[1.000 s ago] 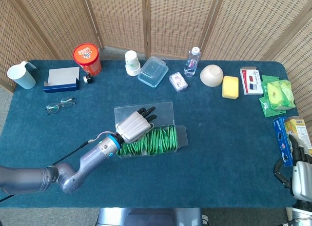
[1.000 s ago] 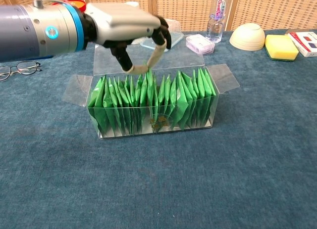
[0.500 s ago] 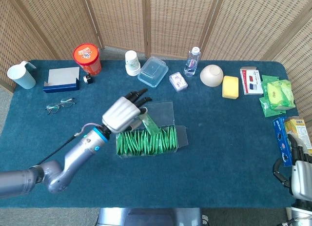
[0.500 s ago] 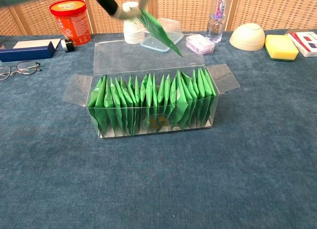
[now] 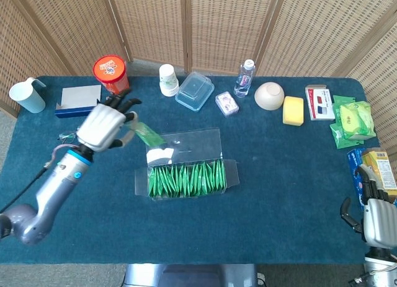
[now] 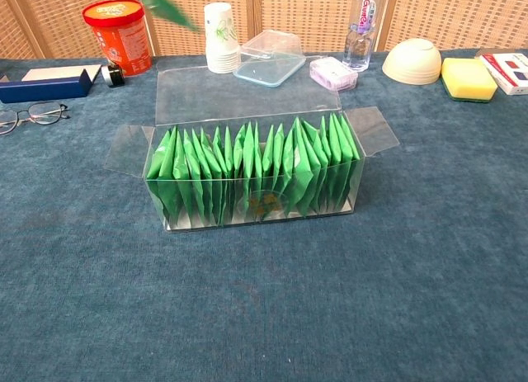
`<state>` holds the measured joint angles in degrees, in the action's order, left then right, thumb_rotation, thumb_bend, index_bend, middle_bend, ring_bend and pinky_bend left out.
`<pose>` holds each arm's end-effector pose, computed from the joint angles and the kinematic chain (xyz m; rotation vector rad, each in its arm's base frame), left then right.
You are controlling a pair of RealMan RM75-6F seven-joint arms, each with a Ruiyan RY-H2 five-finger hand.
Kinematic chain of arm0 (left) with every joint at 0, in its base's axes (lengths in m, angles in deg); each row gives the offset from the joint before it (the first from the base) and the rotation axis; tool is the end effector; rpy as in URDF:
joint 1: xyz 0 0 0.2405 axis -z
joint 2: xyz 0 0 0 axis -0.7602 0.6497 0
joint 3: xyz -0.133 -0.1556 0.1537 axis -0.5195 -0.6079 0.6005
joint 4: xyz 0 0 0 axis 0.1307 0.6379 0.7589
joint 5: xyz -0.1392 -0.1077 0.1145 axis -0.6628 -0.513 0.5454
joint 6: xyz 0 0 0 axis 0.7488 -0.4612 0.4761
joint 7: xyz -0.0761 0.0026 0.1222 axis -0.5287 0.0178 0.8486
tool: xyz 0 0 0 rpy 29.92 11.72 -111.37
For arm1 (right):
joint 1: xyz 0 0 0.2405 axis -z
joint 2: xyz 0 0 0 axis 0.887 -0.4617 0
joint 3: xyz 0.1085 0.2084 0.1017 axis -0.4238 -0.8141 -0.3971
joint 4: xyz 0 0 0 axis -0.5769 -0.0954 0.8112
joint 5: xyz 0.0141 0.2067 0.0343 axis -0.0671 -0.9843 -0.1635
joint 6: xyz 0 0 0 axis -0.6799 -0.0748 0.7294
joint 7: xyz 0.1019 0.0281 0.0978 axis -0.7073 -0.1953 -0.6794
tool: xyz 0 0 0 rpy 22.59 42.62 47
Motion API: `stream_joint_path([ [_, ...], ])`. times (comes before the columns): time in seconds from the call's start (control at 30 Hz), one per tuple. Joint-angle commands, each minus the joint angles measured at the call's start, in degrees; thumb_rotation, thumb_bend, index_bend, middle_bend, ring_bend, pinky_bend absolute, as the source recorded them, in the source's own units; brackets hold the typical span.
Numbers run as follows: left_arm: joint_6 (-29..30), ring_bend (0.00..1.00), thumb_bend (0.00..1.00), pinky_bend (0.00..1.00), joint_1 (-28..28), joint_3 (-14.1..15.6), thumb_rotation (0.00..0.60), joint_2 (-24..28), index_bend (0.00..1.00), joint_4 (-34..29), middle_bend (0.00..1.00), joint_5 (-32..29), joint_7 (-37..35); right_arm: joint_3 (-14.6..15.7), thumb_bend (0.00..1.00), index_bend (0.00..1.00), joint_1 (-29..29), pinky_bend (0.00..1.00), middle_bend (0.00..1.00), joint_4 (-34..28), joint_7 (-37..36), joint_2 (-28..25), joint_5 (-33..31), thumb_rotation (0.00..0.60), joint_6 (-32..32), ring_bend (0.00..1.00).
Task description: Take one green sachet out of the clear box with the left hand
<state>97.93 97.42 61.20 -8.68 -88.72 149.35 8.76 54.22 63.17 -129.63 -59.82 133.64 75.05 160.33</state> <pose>-0.1089 0.3702 0.1361 -1.8149 -0.6286 -1.0801 -0.2830 -0.1666 0.1586 1.1096 -1.0053 1.0725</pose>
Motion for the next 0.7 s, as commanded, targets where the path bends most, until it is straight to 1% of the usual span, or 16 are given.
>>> stream_joint_path([
  [0.03,-1.5,0.06,0.44,0.17,-1.5,1.4,0.600,0.8,0.64,2.3,0.21,-1.2,-0.7,-0.1,0.66,0.04,-0.2,0.20,0.10,-0.1,0.3,0.1,-0.2,0.470,-0.3,0.09],
  [0.17,-3.4,0.06,0.44,0.17,-2.5,2.1,0.600,0.1,0.64,5.4,0.21,-3.1,-1.2,-0.1,0.66,0.04,-0.5,0.20,0.10,-0.4,0.9,0.0,-0.4,0.469,-0.7,0.09],
  [0.37,-5.7,0.06,0.43,0.17,-2.2,2.6,0.600,-2.2,0.62,8.5,0.21,-3.8,0.1,-0.2,0.67,0.04,-1.0,0.20,0.10,-0.8,1.4,0.1,-0.4,0.469,-1.1,0.09],
  [0.43,-6.4,0.05,0.42,0.17,-1.9,2.4,0.600,-3.1,0.58,9.2,0.20,-4.3,0.7,-0.2,0.67,0.04,-1.0,0.20,0.10,-0.9,1.6,0.0,-0.6,0.469,-1.1,0.09],
  [0.53,-7.6,0.03,0.41,0.17,-1.4,2.3,0.600,-3.7,0.47,9.5,0.17,-4.8,1.8,-0.2,0.67,0.04,-0.8,0.20,0.10,-1.1,1.5,-0.2,-0.8,0.470,-0.7,0.09],
  [0.7,-8.0,0.00,0.37,0.17,-1.3,2.1,0.600,-3.6,0.26,8.7,0.12,-5.2,2.5,-0.2,0.67,0.04,-0.6,0.20,0.10,-1.3,1.4,-0.5,-0.7,0.470,-0.2,0.09],
])
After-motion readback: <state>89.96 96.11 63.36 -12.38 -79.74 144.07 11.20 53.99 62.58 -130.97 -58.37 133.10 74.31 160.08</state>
